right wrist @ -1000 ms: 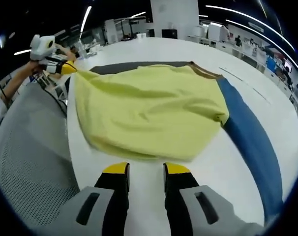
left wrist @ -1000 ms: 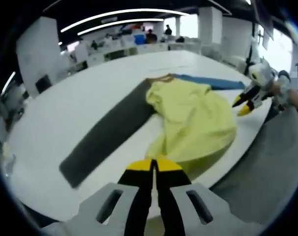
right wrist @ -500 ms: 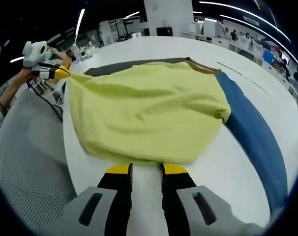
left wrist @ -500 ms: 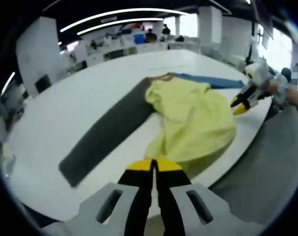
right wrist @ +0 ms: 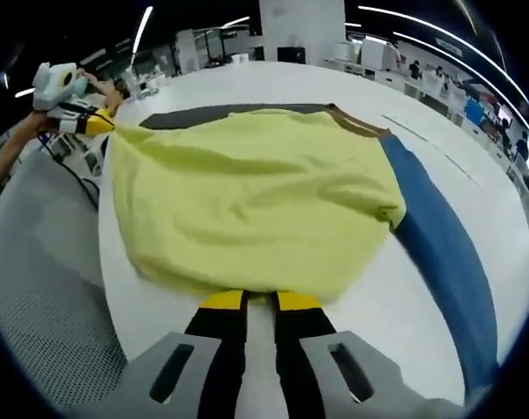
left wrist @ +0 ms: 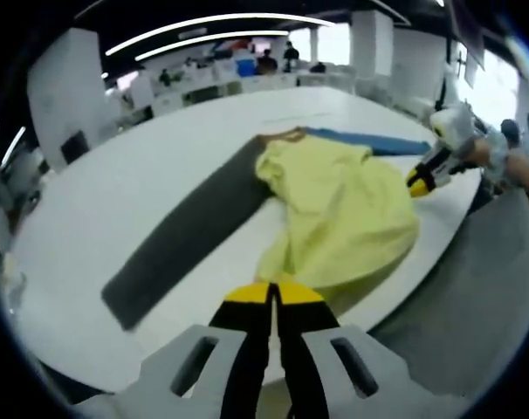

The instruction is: Fold the garment on the visible template until the final outline fits inside the template.

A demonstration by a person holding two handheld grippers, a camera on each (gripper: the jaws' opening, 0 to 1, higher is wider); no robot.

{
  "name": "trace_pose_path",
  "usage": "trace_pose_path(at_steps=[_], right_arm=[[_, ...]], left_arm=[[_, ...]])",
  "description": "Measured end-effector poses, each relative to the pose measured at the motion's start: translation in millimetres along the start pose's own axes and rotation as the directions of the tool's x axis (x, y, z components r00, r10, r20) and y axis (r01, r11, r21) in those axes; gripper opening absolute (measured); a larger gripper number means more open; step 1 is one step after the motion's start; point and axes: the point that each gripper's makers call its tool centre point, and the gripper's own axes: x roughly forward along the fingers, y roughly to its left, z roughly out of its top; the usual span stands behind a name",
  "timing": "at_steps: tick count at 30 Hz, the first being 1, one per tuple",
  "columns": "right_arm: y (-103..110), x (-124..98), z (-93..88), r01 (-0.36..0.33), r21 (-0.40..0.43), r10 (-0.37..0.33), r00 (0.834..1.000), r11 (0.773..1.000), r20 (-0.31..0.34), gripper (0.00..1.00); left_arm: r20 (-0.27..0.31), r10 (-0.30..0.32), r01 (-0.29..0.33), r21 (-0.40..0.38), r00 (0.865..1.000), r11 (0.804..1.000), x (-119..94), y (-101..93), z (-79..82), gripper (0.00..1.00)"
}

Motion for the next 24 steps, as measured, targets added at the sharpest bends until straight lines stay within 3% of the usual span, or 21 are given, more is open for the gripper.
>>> trace_pose_path(at_steps=[6,12,24], right_arm=[[-1,-2,-1.6,0.001,-0.007,-0.001,1.000,1.000,-0.006,0.08],[2,-3,-2.1,-0.028,0.038,0.027,1.000,0.999,0.003,0.03],[2,-14,-9.6,-0.018,0.033,0.019,0.999,0.999,-0.032,0.03]], left_arm=[[-0.003,-0.003,0.003,-0.004,1.000,1.000,0,-0.6,-0.5,0.00],[-0.009,-0.009,0.009,0.003,1.000,1.000,1,-2.2,-0.6,0.00],[-0.014,-0.013,0.013,-0.009,1.000,1.000,0,-3.6,-0.5,0.00]])
